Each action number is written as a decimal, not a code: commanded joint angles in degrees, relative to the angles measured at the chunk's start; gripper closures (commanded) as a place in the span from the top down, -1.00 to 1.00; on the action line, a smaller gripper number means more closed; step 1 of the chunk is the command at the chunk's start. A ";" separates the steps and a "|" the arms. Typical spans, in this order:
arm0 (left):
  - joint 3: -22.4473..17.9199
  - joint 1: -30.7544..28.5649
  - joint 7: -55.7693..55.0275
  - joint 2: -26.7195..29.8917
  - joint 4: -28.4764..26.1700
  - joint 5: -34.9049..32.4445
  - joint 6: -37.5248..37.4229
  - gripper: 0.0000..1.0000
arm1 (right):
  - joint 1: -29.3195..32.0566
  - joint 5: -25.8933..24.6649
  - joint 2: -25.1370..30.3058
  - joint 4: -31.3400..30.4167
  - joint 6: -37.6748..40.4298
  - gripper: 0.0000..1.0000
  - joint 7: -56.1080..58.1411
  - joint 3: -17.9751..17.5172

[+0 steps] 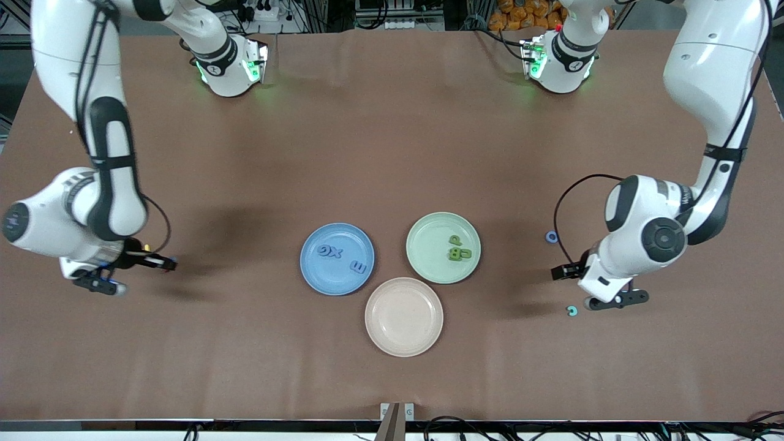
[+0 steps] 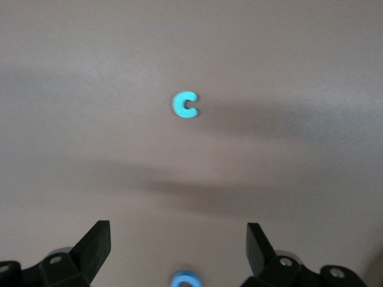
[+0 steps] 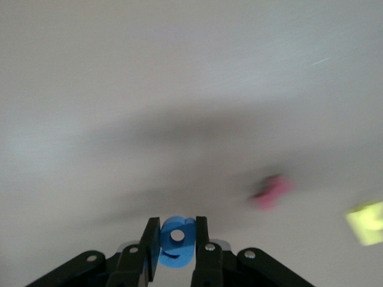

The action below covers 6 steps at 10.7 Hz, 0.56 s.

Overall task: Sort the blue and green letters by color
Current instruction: 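Carry blue g to blue plate with the right gripper while the left gripper retracts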

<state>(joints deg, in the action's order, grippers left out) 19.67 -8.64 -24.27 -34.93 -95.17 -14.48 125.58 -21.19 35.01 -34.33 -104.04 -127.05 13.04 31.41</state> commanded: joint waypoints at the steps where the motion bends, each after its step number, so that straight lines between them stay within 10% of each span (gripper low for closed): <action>1: -1.99 -2.35 9.20 7.84 -5.63 -0.90 -0.95 1.00 | -11.72 0.58 -0.12 0.33 1.02 -1.00 -21.05 0.23; 6: -8.32 0.19 10.12 20.58 -14.25 3.12 -2.17 1.00 | -16.86 1.20 -0.65 4.10 -0.47 -1.00 -55.19 -9.07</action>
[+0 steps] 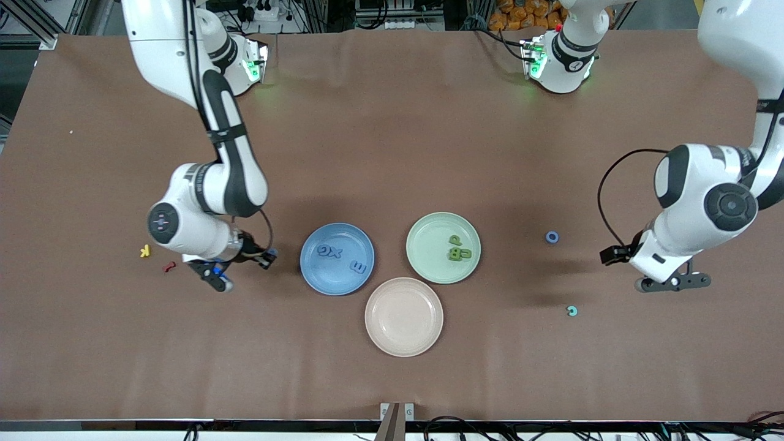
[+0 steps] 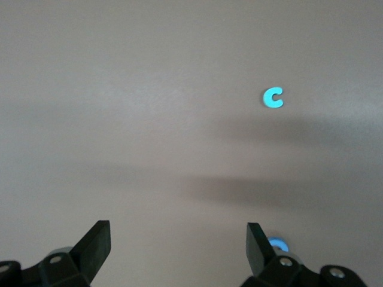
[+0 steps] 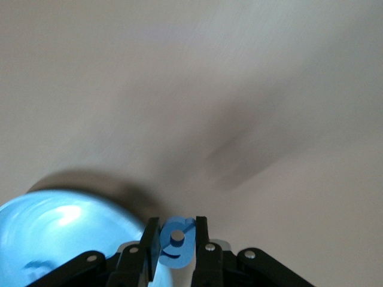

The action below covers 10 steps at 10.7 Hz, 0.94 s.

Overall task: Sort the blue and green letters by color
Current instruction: 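Carry blue g to blue plate with the right gripper while the left gripper retracts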

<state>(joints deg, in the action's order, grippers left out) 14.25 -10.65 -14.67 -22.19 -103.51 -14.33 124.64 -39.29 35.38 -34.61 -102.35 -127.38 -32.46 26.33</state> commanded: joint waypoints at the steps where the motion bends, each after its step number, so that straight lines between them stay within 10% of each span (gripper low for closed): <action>1: -4.48 4.13 0.61 9.60 -5.82 5.43 -3.42 1.00 | 1.23 0.83 -0.72 3.20 -1.19 -1.00 -13.55 -6.00; 3: -7.04 6.94 1.13 12.85 -5.12 9.04 -8.68 1.00 | -1.13 0.57 -2.82 5.91 -4.71 -0.97 -23.56 -8.30; 6: -10.91 10.99 2.19 15.15 3.89 12.48 -25.35 1.00 | -5.61 0.22 -5.81 8.04 -8.91 0.90 -32.99 -8.31; 10: -10.74 10.83 2.63 15.86 15.25 14.24 -38.13 1.00 | -4.32 -12.12 -5.29 8.57 -9.12 1.00 -32.94 -7.87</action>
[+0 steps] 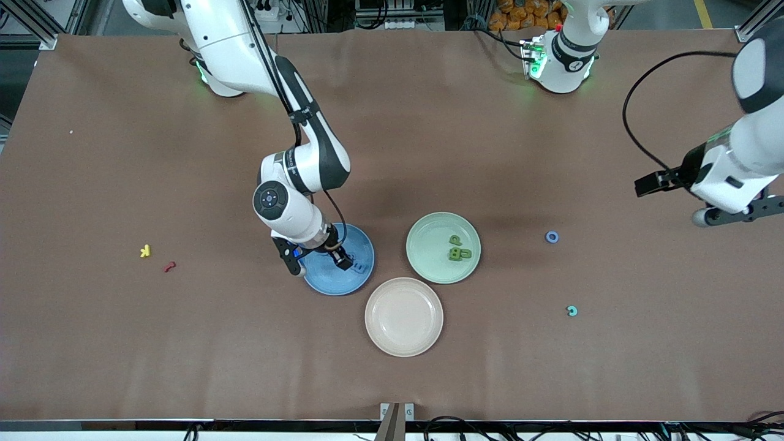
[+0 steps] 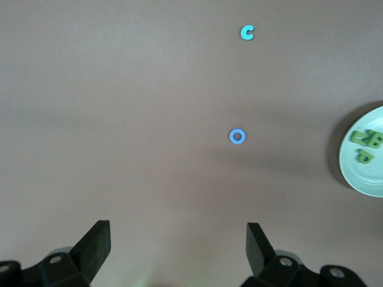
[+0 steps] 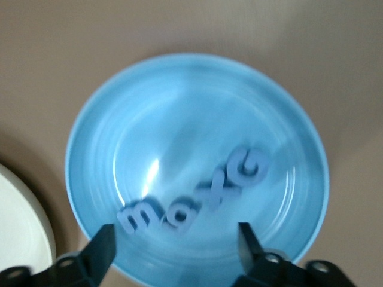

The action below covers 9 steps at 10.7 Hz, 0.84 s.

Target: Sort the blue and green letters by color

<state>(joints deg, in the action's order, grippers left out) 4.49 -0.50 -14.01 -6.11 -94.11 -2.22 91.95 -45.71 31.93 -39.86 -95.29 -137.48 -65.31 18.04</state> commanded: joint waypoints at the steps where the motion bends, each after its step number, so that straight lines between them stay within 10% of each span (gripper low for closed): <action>1: -0.88 0.24 3.97 -0.14 8.13 2.13 -6.95 1.00 | 3.25 -11.51 0.48 1.51 1.51 1.00 2.44 0.42; 5: -1.15 -0.73 12.95 0.04 9.47 1.86 -6.44 1.00 | 11.84 -12.07 4.69 0.02 10.28 1.00 26.34 -0.71; 9: -0.71 -0.56 13.05 -1.54 9.03 1.95 3.31 1.00 | 29.84 -29.43 14.01 -7.00 11.44 1.00 32.69 -16.50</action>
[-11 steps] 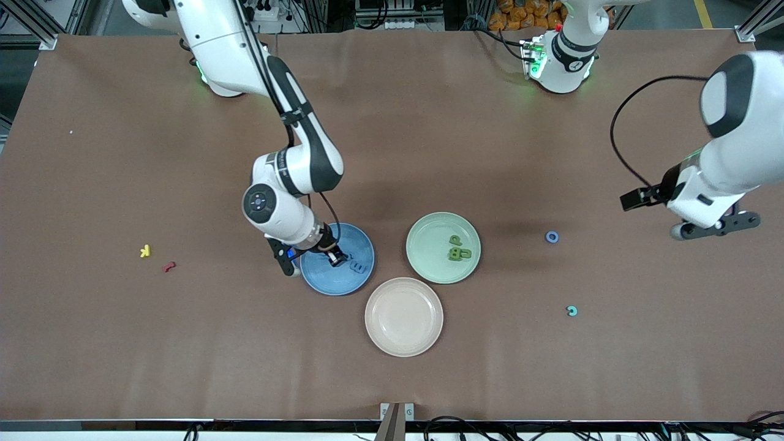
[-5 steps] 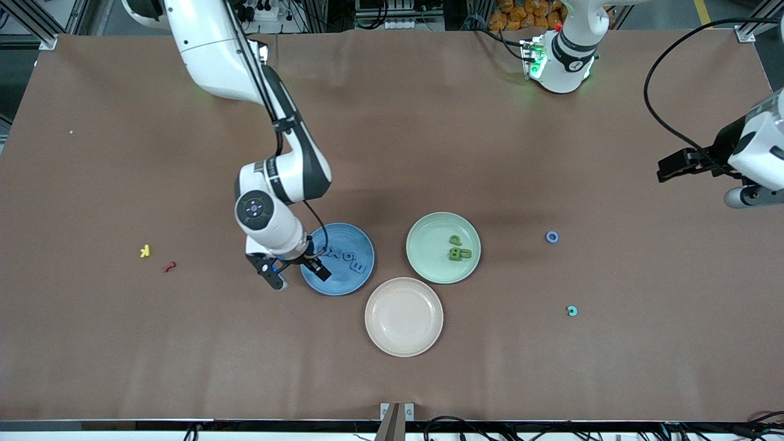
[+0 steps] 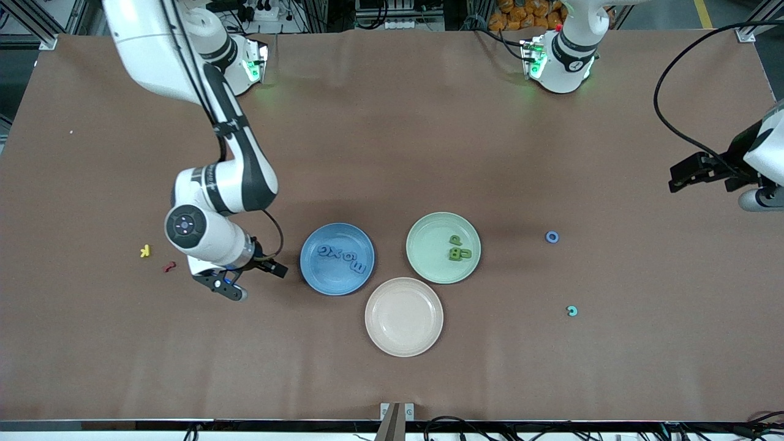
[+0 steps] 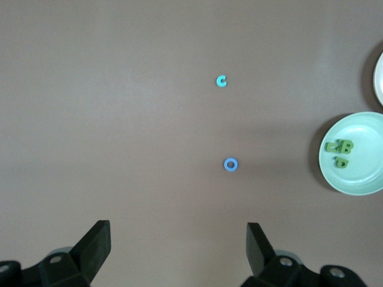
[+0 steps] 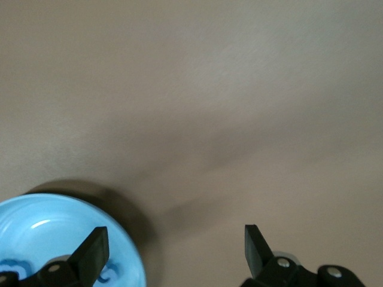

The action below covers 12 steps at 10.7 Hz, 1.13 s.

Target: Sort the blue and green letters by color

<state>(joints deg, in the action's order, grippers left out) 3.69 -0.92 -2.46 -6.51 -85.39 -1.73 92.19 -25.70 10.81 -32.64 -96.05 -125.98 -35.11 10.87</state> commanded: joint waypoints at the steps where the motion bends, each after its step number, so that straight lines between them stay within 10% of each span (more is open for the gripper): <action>1: 0.17 -0.05 1.58 -1.22 0.05 1.47 4.21 1.00 | 12.75 -11.39 10.02 -9.56 -0.06 1.00 5.02 -11.11; 5: 1.67 -0.58 1.23 -0.52 -1.01 1.47 5.81 1.00 | 20.69 -12.65 24.35 -19.52 4.48 1.00 18.48 -15.00; 12: 2.46 -0.84 0.87 -0.52 -0.83 1.56 4.93 1.00 | 20.78 -13.09 32.20 -10.92 20.49 1.00 31.50 -11.84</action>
<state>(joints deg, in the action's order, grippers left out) 5.63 -0.96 -2.33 -7.81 -85.66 -1.69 97.48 -5.14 -1.40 -0.99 -110.88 -110.06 -4.93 -0.91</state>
